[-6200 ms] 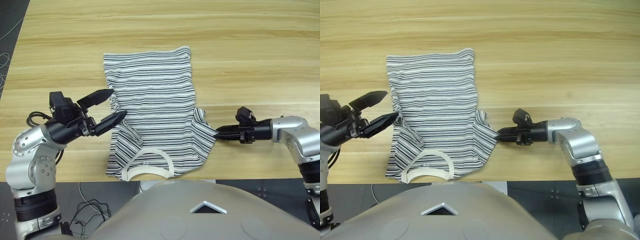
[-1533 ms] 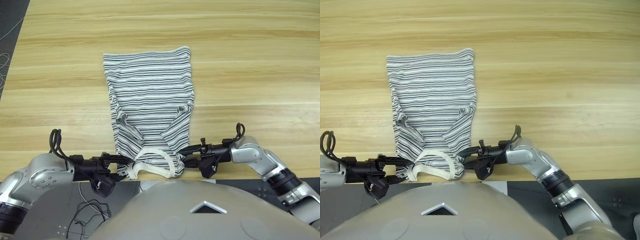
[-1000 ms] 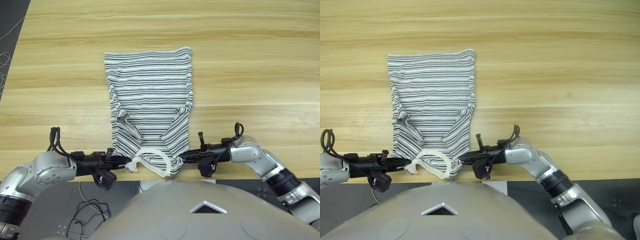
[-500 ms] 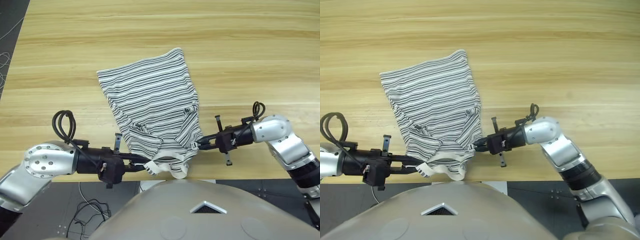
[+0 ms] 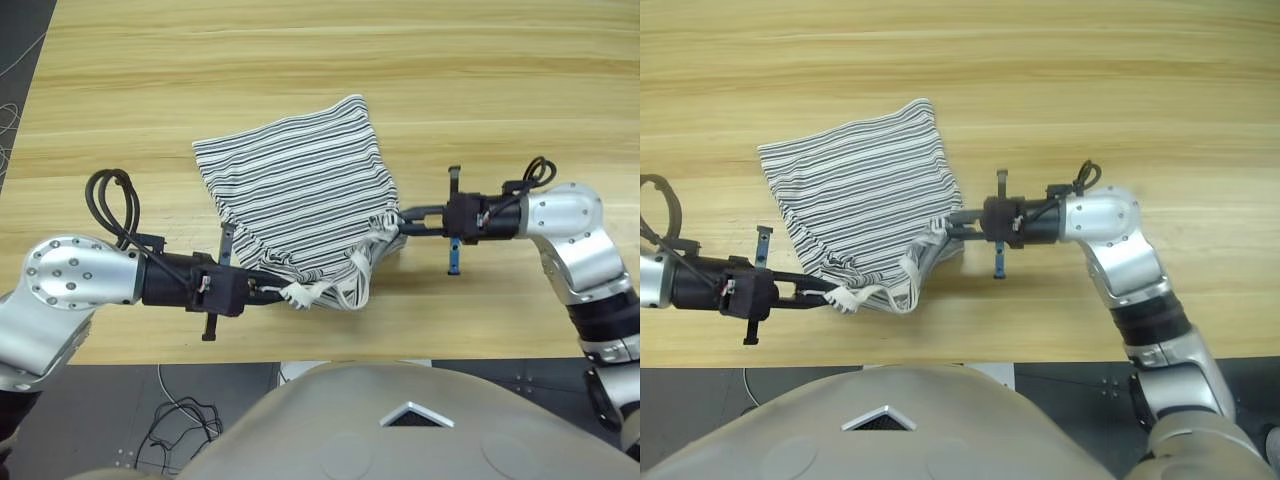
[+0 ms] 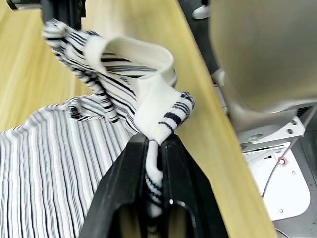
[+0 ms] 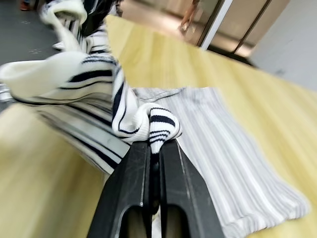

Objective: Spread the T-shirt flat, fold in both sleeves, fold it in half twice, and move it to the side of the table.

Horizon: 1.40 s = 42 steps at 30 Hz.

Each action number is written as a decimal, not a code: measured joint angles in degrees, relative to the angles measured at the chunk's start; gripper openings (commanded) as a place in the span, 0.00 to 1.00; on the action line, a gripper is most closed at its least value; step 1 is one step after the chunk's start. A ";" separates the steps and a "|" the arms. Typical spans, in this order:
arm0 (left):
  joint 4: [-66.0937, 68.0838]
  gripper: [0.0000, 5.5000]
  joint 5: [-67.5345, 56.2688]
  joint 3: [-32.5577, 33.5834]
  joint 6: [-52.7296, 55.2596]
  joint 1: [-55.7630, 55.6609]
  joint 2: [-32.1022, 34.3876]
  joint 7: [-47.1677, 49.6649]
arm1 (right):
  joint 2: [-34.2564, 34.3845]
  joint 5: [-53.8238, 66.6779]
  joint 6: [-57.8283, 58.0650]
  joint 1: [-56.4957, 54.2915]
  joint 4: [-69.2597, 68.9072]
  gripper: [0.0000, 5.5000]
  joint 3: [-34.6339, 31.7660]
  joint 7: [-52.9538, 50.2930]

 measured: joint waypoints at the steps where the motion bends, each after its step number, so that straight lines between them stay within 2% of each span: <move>1: 1.07 0.03 0.01 -0.03 0.33 -1.38 -0.69 -0.36 | 1.26 -0.51 -0.52 -1.13 1.18 0.02 -0.09 -1.00; 9: 13.90 0.03 1.76 -0.35 1.97 -10.55 -7.93 -2.27 | 9.35 -7.12 -5.31 -9.83 16.74 0.02 -2.01 -9.16; 14: 24.35 0.03 5.99 -0.63 2.16 -17.60 -12.17 -2.35 | 13.31 -12.00 -9.91 -16.82 31.05 0.02 -3.05 -14.61; 25: 49.87 0.03 17.69 -3.15 -6.09 -30.79 -21.73 -1.06 | 20.62 -19.94 -20.25 -29.51 62.67 0.02 -3.67 -22.37; 34: 68.21 0.03 24.10 -3.07 -14.23 -36.87 -25.15 1.95 | 24.72 -23.17 -22.05 -34.71 72.57 0.02 -4.04 -27.92; 41: 74.65 0.03 24.10 -2.36 -15.08 -39.08 -27.89 2.43 | 26.87 -25.36 -20.96 -36.83 76.28 0.02 -4.31 -30.83; 42: 75.09 0.08 24.14 -2.24 -15.19 -39.20 -28.17 2.57 | 27.13 -25.81 -20.41 -36.87 76.89 0.02 -4.38 -31.30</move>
